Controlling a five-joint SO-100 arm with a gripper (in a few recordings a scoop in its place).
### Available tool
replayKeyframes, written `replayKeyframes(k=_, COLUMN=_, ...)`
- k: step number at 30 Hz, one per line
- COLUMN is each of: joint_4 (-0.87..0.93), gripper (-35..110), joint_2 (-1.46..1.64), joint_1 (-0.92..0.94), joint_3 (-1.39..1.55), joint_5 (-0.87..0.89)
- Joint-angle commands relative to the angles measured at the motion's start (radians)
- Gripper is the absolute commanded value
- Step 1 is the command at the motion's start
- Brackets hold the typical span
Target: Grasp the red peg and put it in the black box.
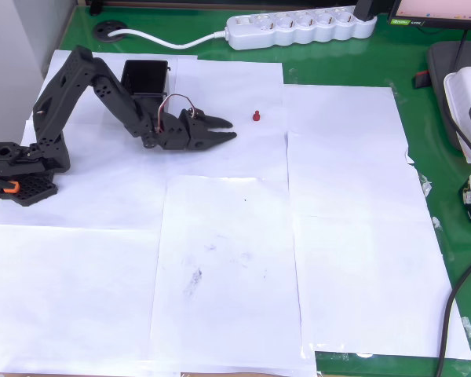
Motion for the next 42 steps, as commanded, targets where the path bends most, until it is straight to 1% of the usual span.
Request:
replayKeyframes(k=1, joint_4=0.002, gripper=24, joint_2=0.023, joint_1=-0.011, joint_3=0.092, joint_5=-0.017)
replayKeyframes(k=8, joint_4=0.091, gripper=24, joint_2=0.087, joint_1=-0.012, joint_3=0.233, joint_5=-0.028)
replayKeyframes(k=14, joint_4=0.095, gripper=24, joint_2=0.126, joint_1=-0.003, joint_3=0.278, joint_5=-0.028)
replayKeyframes(k=22, joint_4=0.199, gripper=24, joint_2=0.204, joint_1=0.015, joint_3=0.436, joint_5=-0.037)
replayKeyframes(k=23, joint_4=0.207, gripper=27, joint_2=0.213, joint_1=0.017, joint_3=0.453, joint_5=-0.038)
replayKeyframes(k=35, joint_4=0.207, gripper=27, joint_2=0.238, joint_1=0.017, joint_3=0.474, joint_5=-0.038)
replayKeyframes(k=42, joint_4=0.227, gripper=27, joint_2=0.278, joint_1=0.015, joint_3=0.546, joint_5=-0.043)
